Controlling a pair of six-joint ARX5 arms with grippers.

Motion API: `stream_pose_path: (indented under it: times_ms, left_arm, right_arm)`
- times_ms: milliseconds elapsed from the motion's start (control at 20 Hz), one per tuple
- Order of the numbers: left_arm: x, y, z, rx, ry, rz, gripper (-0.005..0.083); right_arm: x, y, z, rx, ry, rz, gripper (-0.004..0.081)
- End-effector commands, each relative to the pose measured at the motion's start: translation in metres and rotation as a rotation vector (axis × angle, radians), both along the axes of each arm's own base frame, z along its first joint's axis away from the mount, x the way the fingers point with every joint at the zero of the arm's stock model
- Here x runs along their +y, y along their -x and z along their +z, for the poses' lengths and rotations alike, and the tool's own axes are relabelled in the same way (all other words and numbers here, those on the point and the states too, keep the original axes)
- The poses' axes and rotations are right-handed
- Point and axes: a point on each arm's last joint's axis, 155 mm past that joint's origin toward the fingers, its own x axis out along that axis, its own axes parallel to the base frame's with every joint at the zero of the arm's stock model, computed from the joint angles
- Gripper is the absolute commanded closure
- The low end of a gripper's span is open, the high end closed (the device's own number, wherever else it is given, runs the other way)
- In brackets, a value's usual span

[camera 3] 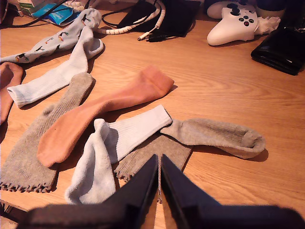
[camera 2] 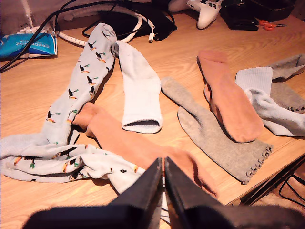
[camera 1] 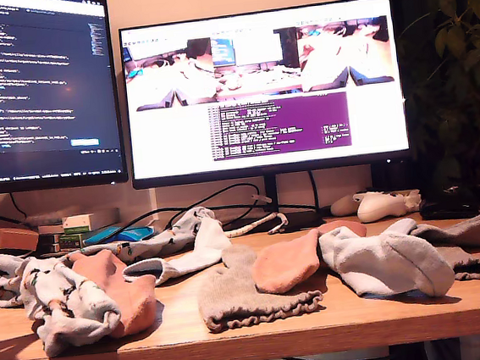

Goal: Pair up the socks based on colour and pattern, by placing them on top of one another

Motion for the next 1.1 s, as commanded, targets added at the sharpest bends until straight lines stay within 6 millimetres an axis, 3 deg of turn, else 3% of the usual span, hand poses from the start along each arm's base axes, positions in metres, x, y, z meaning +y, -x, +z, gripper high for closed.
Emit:
stream_pose_path:
  times_ms: [0, 400, 550, 800, 1050]
  left_arm:
    - [-0.011, 0.010, -0.012, 0.035, 0.000, -0.053, 0.0797]
    - [-0.014, 0.007, -0.007, 0.015, 0.010, -0.062, 0.0797]
    - [-0.036, 0.006, 0.003, -0.019, 0.048, -0.150, 0.0797]
    - [-0.084, 0.016, -0.004, 0.008, 0.055, -0.325, 0.0797]
    - [-0.122, 0.032, -0.007, 0.000, 0.062, -0.459, 0.0797]
  right_arm:
    - [-0.002, 0.014, -0.031, 0.117, 0.076, 0.033, 0.0780]
    - [-0.002, 0.015, -0.032, 0.122, 0.077, 0.034, 0.0780]
    - [0.001, 0.016, -0.033, 0.141, 0.071, 0.048, 0.0780]
    - [-0.001, 0.015, -0.039, 0.265, 0.144, 0.077, 0.0780]
    - [-0.009, -0.015, -0.038, 0.315, 0.301, 0.145, 0.0780]
